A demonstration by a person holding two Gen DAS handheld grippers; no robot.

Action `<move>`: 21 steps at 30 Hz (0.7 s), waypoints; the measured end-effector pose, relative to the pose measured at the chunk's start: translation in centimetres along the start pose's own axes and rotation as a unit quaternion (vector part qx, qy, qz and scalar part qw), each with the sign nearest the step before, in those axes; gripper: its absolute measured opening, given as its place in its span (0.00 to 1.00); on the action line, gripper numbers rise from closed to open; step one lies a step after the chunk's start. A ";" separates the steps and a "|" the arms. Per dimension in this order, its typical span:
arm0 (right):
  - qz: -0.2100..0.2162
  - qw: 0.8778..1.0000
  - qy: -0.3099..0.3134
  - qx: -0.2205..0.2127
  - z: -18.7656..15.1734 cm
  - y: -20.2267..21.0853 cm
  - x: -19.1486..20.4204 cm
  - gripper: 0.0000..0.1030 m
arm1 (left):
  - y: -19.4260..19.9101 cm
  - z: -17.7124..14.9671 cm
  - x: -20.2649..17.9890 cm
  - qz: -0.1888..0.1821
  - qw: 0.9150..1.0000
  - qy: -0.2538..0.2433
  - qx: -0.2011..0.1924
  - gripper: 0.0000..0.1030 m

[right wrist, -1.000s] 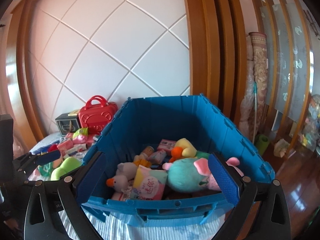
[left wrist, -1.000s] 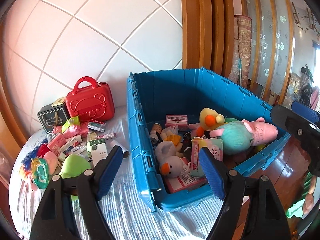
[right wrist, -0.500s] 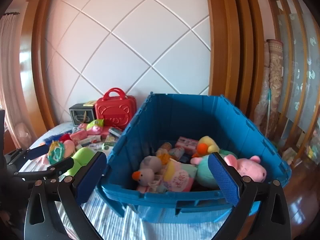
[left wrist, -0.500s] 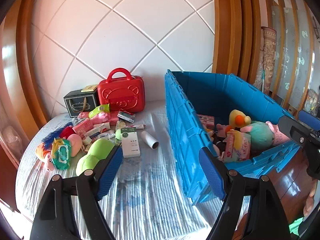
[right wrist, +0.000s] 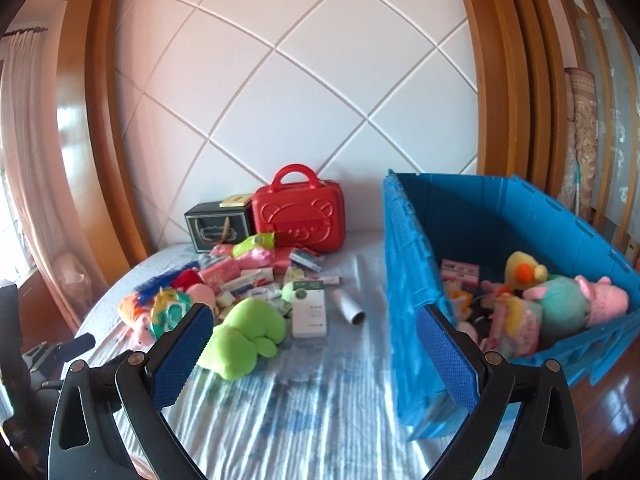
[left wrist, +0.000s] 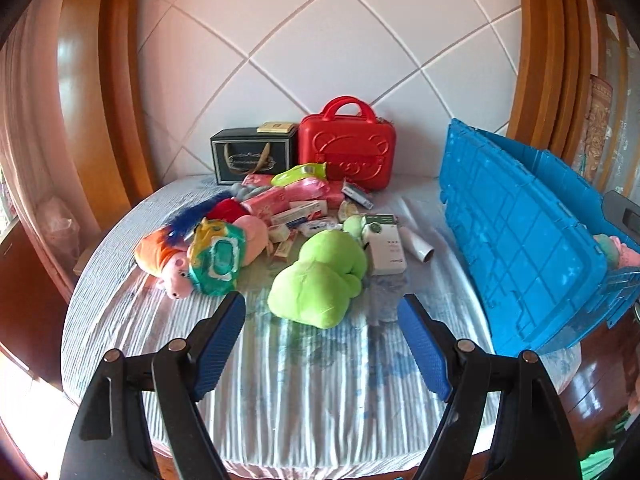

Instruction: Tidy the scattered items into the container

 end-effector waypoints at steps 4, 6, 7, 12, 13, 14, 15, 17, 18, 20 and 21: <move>0.012 1.000 0.005 0.026 -1.1 -2.4 4.1 1.00 | -1.4 -0.4 4.9 0.014 1.000 0.023 0.016 0.76; 0.016 0.999 0.011 0.044 -1.4 -3.9 5.7 1.00 | -2.2 -0.3 7.0 0.020 0.999 0.033 0.022 0.76; 0.017 0.998 0.015 0.052 -1.5 -4.7 6.4 1.00 | -2.6 -0.3 7.9 0.025 0.999 0.039 0.021 0.76; 0.044 0.995 0.039 0.076 -1.4 -9.1 9.9 1.00 | -4.8 0.3 12.6 0.059 0.995 0.077 0.026 0.76; 0.054 0.995 0.044 0.078 -1.3 -10.1 10.7 1.00 | -5.2 0.4 13.5 0.070 0.994 0.082 0.025 0.76; 0.064 0.994 0.047 0.078 -1.1 -11.0 11.4 1.00 | -5.6 0.6 14.4 0.081 0.993 0.086 0.025 0.76; 0.076 0.993 0.049 0.078 -1.0 -12.0 12.1 1.00 | -6.0 0.8 15.3 0.091 0.991 0.090 0.026 0.76; 0.100 0.990 0.049 0.083 -0.9 -14.2 13.4 1.00 | -7.2 0.8 17.1 0.114 0.988 0.101 0.032 0.76; 0.112 0.989 0.051 0.087 -0.9 -15.3 14.1 1.00 | -7.7 0.7 18.1 0.127 0.985 0.111 0.036 0.76; 0.130 0.984 0.059 0.102 -1.1 -17.5 15.5 1.00 | -8.9 0.3 19.9 0.139 0.980 0.133 0.050 0.76; 0.135 0.983 0.064 0.111 -1.3 -18.6 16.3 1.00 | -9.5 0.2 20.7 0.142 0.978 0.141 0.058 0.76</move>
Point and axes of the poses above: each gripper's, at about its wrist camera, not at the fingertips, and y roughly against the way its jaws point, x to its left, z to its top, the point moved 5 cm from there along -y, roughly the way its jaws point, and after that the axes turned 5 degrees about y, right-handed, at the moved point
